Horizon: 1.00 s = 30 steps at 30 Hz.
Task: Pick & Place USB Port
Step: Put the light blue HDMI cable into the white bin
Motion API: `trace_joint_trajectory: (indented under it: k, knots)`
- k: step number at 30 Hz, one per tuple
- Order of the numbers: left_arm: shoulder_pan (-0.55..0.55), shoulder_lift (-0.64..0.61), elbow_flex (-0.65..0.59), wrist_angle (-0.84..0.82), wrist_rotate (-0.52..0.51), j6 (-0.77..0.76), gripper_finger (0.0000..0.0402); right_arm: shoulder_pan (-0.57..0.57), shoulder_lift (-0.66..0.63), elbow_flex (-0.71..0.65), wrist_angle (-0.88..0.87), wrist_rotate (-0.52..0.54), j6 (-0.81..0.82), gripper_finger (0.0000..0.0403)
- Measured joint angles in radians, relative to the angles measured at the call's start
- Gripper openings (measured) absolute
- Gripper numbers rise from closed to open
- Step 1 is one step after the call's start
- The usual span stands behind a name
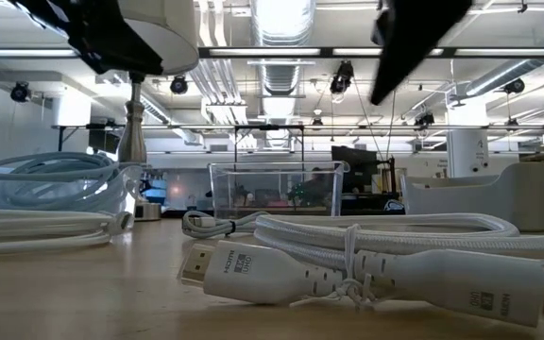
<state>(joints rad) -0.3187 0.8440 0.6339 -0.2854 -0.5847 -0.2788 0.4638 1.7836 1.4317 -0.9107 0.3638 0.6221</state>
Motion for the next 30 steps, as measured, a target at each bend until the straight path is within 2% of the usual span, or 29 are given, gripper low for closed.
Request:
trace_joint_trajectory:
  k: [6,15,22,30]
  knots:
    - [0.002,0.060,0.000,0.020,-0.012,0.041,0.0151,0.063,0.000,-0.049,-0.016,-0.209,0.222,0.0169]
    - [0.003,0.130,0.000,0.039,-0.029,0.042,0.0151,0.192,0.000,-0.129,-0.035,-0.358,0.554,0.0169]
    - [0.005,0.142,-0.001,0.122,-0.063,0.131,0.0151,0.283,0.000,-0.191,-0.054,-0.375,0.737,0.0169]
    - [0.006,0.142,-0.001,0.170,-0.063,0.155,0.0151,0.297,0.000,-0.285,-0.055,-0.402,0.766,0.0169]
